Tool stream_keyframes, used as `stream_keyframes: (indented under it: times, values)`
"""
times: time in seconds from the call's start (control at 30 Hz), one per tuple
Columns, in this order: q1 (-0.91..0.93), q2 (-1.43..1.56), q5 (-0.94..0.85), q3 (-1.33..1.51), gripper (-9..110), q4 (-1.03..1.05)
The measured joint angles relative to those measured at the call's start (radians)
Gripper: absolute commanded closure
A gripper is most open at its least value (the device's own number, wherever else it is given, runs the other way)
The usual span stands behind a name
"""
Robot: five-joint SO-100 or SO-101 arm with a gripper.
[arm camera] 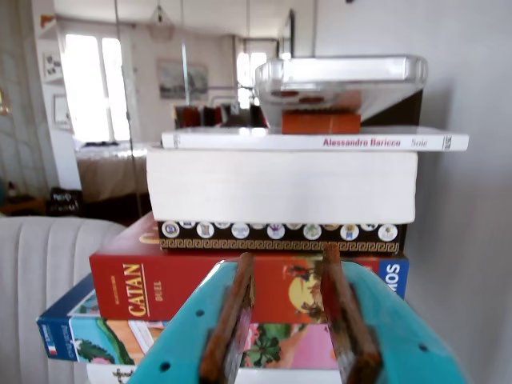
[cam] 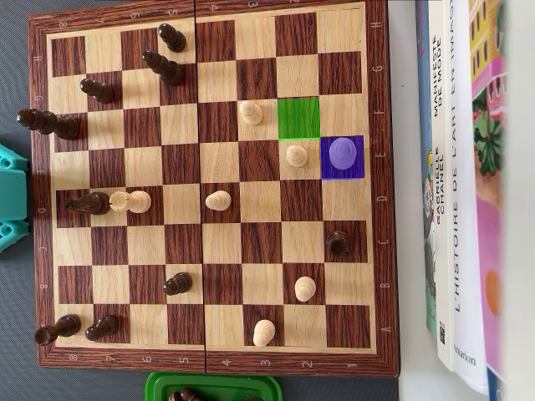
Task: Play chess
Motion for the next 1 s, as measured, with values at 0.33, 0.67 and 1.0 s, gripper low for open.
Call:
stream_keyframes:
  times: [0.33, 0.67, 1.0]
  values:
    - [-0.009, -0.091, 0.000, -0.104, 88, 0.385]
    - [-0.078, -0.210, 0.000, -0.193, 88, 0.695]
    - [-0.087, -0.440, 0.003, -0.367, 88, 0.876]
